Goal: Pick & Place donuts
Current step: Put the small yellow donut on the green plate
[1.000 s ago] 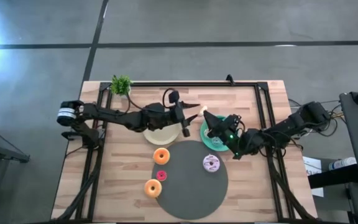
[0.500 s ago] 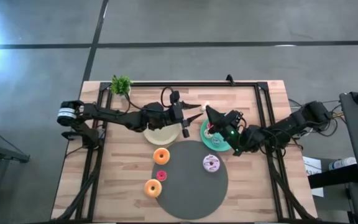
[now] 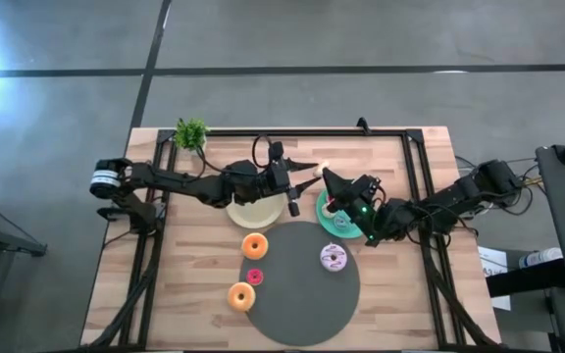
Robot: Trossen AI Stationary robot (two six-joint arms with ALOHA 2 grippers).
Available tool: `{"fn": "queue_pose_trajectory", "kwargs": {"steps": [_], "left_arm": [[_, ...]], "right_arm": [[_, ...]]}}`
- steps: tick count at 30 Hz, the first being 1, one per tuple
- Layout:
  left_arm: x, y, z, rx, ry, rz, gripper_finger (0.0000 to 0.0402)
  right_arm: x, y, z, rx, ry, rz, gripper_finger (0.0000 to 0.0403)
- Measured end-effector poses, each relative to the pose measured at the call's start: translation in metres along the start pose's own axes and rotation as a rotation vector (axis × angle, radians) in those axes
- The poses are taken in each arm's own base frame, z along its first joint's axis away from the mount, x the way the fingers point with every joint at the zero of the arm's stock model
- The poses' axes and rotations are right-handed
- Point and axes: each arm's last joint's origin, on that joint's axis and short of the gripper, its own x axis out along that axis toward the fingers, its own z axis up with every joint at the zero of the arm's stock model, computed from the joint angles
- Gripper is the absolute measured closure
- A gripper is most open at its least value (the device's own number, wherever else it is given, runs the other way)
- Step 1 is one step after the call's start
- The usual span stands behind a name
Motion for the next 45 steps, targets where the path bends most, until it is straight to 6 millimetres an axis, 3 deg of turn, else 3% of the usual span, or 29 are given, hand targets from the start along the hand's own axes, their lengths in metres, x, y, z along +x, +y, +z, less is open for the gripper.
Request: {"fn": "queue_pose_trajectory", "kwargs": {"steps": [6,12,16,24,29,36,45], "left_arm": [[0.000,-0.001,-0.003,0.007,0.027,-0.008,0.0295],[0.000,-0.001,-0.006,0.020,0.062,0.005,0.0363],[0.001,0.001,-0.006,0.041,0.070,0.018,0.0395],[0.000,0.008,-0.019,0.094,0.174,0.036,0.0400],[0.010,0.003,-0.056,0.136,0.292,-0.073,0.0401],[0.056,-0.021,-0.100,0.205,0.403,-0.208,0.0401],[0.135,-0.040,-0.136,0.215,0.584,-0.256,0.0401]], "right_arm": [[0.000,-0.002,-0.001,0.008,-0.002,-0.004,0.0394],[0.000,0.000,0.000,-0.017,0.001,-0.001,0.0391],[-0.003,0.001,-0.002,-0.027,0.017,0.001,0.0365],[-0.039,0.024,0.010,-0.161,0.100,0.018,0.0280],[-0.061,0.055,0.030,-0.275,0.062,-0.016,0.0260],[-0.073,0.084,0.056,-0.370,0.041,-0.052,0.0265],[-0.073,0.096,0.070,-0.401,0.038,-0.039,0.0266]]}}
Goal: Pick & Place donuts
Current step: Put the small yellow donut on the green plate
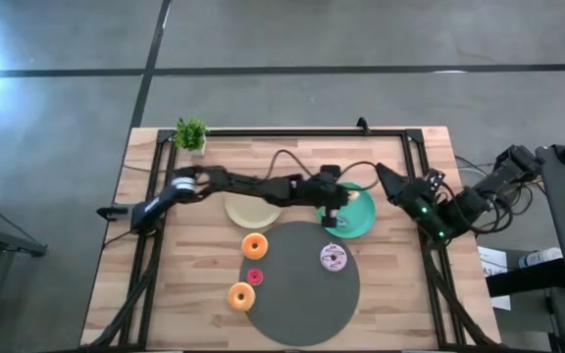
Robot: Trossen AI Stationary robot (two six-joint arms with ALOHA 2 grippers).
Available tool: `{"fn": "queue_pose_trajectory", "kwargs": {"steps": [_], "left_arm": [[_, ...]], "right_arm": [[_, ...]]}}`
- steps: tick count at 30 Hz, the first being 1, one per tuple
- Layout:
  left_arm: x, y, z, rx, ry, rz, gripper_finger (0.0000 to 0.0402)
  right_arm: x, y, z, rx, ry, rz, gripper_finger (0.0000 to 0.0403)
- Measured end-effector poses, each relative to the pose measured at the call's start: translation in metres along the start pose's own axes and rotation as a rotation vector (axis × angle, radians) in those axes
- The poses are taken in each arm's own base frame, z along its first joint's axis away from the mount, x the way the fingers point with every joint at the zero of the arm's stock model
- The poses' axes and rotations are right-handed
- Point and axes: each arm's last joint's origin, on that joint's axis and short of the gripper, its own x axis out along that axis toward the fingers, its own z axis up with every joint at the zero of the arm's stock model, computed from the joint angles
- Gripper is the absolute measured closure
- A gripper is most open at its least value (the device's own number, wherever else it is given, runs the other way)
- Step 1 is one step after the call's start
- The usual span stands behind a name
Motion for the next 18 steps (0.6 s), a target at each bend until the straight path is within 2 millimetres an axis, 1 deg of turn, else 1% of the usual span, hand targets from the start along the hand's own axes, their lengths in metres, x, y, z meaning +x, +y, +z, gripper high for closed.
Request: {"fn": "queue_pose_trajectory", "kwargs": {"steps": [4,7,11,14,18], "left_arm": [[0.024,0.003,0.001,0.006,0.089,0.011,0.0401],[0.031,0.009,0.001,0.019,0.140,0.062,0.0401],[0.039,0.017,-0.004,0.036,0.191,0.093,0.0401],[0.041,0.016,-0.013,0.046,0.252,0.072,0.0401],[0.041,0.011,-0.015,0.052,0.267,0.052,0.0401]], "right_arm": [[-0.004,0.002,0.003,0.002,0.018,0.009,0.0267],[-0.008,0.003,0.005,-0.006,0.038,0.018,0.0268],[-0.010,0.004,0.008,-0.016,0.048,0.023,0.0268],[-0.011,0.004,0.009,-0.008,0.053,0.025,0.0268],[-0.012,0.005,0.012,-0.004,0.057,0.028,0.0268]]}}
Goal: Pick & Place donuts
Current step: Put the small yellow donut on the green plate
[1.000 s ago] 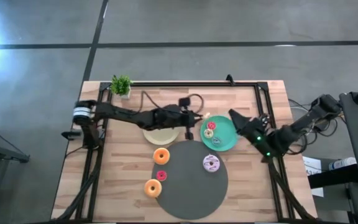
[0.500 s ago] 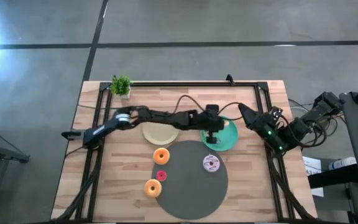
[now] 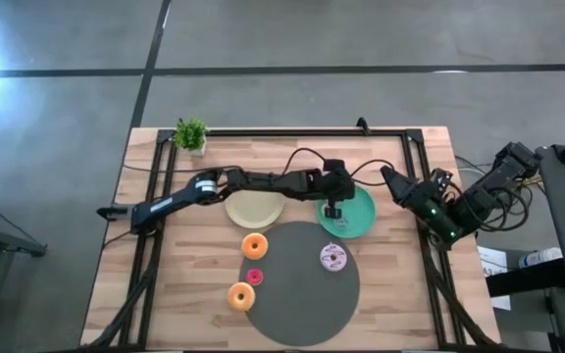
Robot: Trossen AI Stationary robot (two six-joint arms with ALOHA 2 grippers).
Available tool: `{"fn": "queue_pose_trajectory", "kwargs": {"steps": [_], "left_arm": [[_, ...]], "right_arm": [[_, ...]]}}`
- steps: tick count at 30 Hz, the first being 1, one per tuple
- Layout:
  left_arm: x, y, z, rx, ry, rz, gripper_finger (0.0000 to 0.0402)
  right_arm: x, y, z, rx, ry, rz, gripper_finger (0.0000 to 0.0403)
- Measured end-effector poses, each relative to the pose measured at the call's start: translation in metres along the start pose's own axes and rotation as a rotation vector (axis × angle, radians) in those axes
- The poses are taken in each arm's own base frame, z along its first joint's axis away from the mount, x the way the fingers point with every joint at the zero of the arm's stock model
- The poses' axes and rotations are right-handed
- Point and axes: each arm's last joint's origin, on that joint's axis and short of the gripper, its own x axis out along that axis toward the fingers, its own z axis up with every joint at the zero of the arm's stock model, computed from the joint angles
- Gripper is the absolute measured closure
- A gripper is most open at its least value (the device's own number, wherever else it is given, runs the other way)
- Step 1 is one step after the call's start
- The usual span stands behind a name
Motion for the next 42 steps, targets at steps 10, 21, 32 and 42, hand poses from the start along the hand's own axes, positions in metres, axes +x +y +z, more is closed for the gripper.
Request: {"fn": "queue_pose_trajectory", "kwargs": {"steps": [10,21,32,42], "left_arm": [[0.002,-0.007,0.001,0.004,-0.017,-0.026,0.0401],[0.006,-0.010,-0.004,0.008,-0.016,-0.062,0.0361],[0.007,-0.012,-0.007,0.010,-0.010,-0.069,0.0277],[-0.017,0.002,0.011,0.004,0.024,-0.087,0.0266]], "right_arm": [[0.000,0.000,0.002,0.006,0.000,0.001,0.0268],[0.000,0.000,0.002,0.003,0.000,0.001,0.0268],[-0.001,-0.001,0.002,0.000,0.001,0.000,0.0268],[-0.001,-0.001,0.002,-0.001,0.001,0.000,0.0268]]}}
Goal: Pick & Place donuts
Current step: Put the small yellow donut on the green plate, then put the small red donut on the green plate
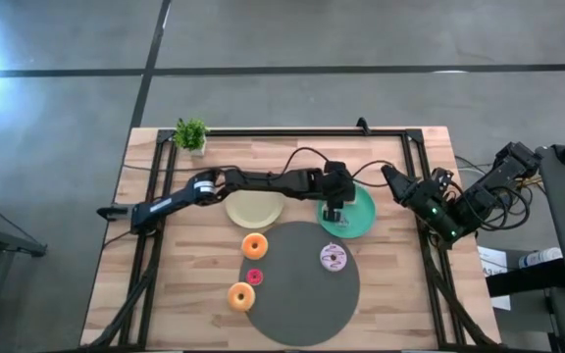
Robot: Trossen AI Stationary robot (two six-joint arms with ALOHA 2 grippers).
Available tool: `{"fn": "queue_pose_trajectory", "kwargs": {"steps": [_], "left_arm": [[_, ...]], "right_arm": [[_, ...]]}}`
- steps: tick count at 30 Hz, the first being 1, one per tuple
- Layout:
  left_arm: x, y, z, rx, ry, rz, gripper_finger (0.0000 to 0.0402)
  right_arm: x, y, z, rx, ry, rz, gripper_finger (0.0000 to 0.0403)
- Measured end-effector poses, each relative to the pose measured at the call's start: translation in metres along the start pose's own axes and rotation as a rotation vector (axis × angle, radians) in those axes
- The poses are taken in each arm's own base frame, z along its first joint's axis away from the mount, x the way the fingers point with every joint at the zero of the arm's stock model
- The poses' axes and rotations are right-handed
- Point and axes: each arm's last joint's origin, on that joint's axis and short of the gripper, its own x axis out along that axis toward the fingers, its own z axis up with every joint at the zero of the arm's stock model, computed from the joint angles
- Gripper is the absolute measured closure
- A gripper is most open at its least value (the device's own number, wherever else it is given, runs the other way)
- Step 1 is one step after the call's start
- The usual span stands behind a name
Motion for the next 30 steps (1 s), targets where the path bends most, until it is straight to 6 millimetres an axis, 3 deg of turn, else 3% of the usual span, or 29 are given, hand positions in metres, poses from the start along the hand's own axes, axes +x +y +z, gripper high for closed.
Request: {"fn": "queue_pose_trajectory", "kwargs": {"steps": [6,13,15,21,30], "left_arm": [[-0.025,0.005,0.000,-0.009,0.110,-0.079,0.0266],[-0.081,0.007,-0.014,-0.189,0.225,-0.483,0.0266],[-0.093,0.005,-0.020,-0.228,0.233,-0.516,0.0266],[-0.141,-0.003,-0.060,-0.378,0.299,-0.468,0.0266],[-0.223,-0.042,-0.130,-0.789,0.318,-0.415,0.0266]], "right_arm": [[0.000,-0.001,0.001,-0.003,0.000,0.000,0.0268],[-0.002,-0.007,0.002,-0.007,0.002,0.000,0.0268],[-0.002,-0.010,0.002,-0.010,0.003,0.000,0.0268],[-0.004,-0.018,0.000,-0.009,0.014,0.007,0.0268],[-0.007,-0.046,-0.020,-0.092,0.065,0.006,0.0268]]}}
